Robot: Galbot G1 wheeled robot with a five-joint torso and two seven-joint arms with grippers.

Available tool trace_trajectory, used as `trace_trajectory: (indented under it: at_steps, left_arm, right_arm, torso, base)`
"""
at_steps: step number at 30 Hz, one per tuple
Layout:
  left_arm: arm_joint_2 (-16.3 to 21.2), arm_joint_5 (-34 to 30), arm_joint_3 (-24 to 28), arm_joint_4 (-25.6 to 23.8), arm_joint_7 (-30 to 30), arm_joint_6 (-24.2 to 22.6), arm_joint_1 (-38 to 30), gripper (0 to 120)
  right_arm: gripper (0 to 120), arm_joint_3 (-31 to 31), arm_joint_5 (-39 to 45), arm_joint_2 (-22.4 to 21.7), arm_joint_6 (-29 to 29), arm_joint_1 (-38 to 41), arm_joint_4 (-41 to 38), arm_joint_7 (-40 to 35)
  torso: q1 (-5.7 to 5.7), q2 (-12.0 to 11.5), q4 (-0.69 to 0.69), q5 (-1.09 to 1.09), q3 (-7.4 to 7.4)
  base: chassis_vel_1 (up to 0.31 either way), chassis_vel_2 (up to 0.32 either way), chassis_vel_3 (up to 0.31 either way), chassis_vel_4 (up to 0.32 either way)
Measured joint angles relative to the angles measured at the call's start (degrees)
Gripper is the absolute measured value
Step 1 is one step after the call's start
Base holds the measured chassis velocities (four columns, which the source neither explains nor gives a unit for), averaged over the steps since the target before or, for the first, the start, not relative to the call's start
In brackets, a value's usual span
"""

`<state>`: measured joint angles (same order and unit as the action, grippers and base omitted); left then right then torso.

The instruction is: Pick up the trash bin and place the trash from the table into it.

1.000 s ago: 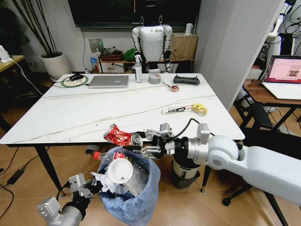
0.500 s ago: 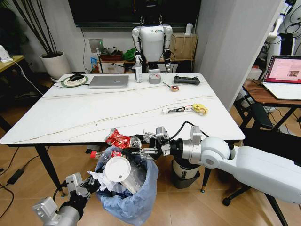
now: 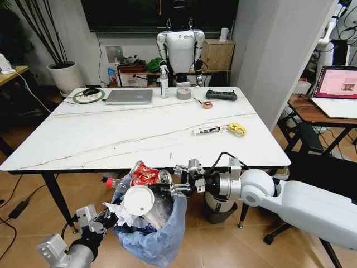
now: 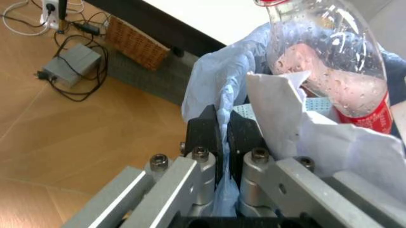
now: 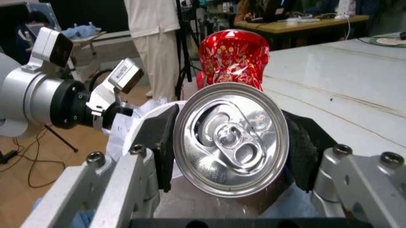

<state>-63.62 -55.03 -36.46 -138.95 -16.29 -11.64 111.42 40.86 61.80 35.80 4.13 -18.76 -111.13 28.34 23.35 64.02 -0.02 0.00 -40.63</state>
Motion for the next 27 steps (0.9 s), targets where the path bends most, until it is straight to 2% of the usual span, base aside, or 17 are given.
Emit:
trace_trajectory:
  at_steps: [12, 27]
  left_arm:
    - [0.0, -0.2, -0.2, -0.2, 0.0, 0.0, -0.2, 0]
    - [0.3, -0.7, -0.2, -0.2, -0.1, 0.0, -0.5, 0]
  right_arm:
    - [47, -2.5, -1.2, -1.6, 0.2, -3.1, -0.6, 1.0]
    - [47, -3.0, -1.3, -1.8, 0.4, -3.0, -1.0, 1.5]
  torso:
    - [0.00, 0.0, 0.00, 0.00, 0.00]
    - [0.00, 0.0, 0.00, 0.00, -0.01]
  base:
    - [0.000, 0.000, 0.000, 0.000]
    - [0.000, 0.000, 0.000, 0.000]
